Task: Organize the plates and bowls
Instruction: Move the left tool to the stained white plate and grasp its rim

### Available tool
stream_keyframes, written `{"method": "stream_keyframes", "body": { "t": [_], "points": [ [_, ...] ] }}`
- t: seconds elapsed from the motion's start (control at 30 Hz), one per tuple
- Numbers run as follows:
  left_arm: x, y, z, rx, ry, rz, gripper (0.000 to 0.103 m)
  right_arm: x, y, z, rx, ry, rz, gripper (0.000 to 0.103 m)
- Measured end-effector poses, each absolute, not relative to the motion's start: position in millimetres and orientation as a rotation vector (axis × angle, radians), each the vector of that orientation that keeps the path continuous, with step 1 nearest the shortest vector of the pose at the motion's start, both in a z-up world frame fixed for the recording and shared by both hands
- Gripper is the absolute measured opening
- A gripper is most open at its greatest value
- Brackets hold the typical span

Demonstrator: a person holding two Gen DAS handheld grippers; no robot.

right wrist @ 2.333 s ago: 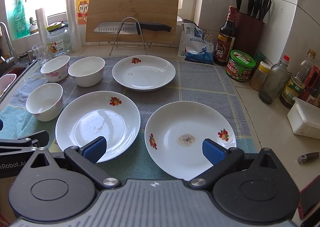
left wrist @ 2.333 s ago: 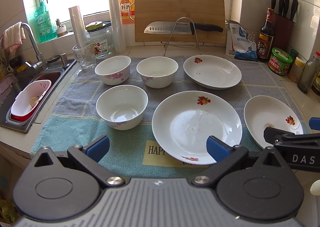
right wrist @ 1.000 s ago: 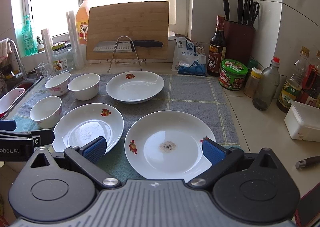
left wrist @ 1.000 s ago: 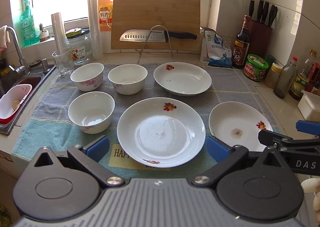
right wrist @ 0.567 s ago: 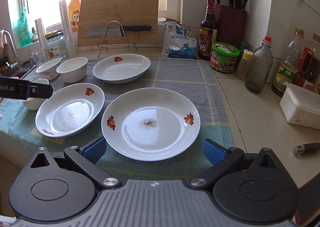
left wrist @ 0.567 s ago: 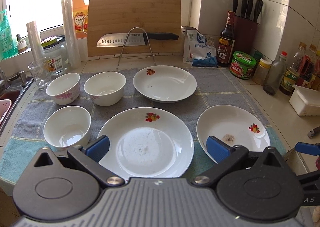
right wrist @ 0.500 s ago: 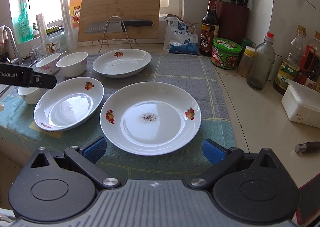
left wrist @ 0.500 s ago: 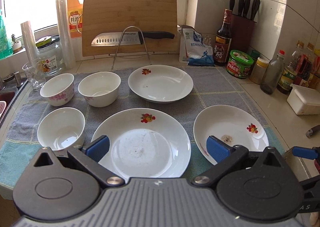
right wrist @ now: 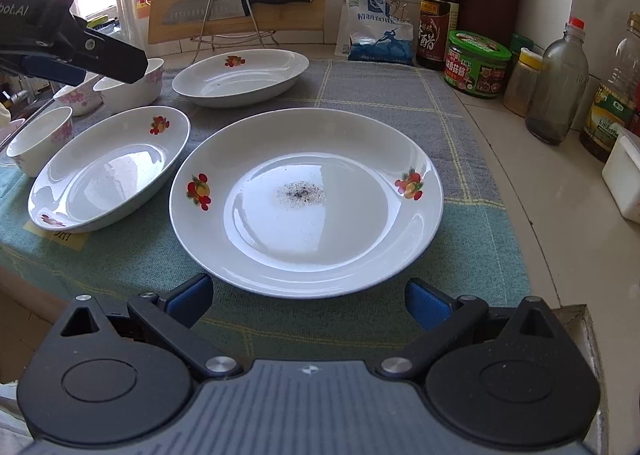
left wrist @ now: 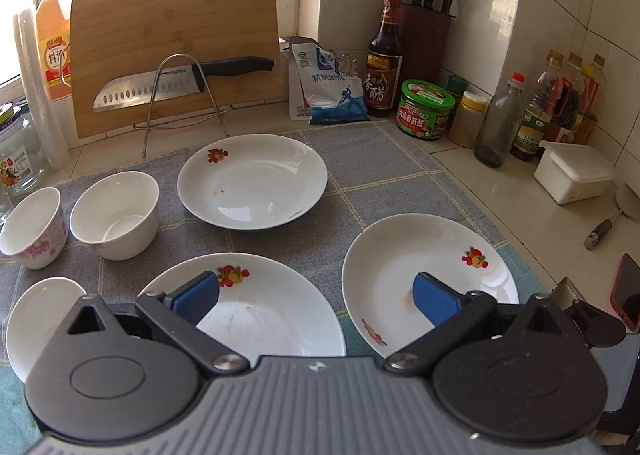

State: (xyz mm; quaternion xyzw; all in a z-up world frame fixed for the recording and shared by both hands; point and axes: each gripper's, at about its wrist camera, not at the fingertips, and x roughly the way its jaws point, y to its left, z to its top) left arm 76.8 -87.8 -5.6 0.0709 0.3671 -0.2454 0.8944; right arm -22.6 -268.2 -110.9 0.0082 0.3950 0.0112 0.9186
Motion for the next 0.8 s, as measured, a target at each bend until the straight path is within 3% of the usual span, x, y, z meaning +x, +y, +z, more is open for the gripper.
{"method": "stream_keyframes", "body": {
  "t": [0.37,0.8],
  "points": [
    [108,-116,-21,0.234,0.835,-0.627,0.102,-7,-268,-120,-0.042,0.827,0.038,0.103],
    [133,-166,-28,0.362,0.8,-0.814,0.102,-11,-269,-122,-0.029,0.797,0.031,0.103]
  ]
}}
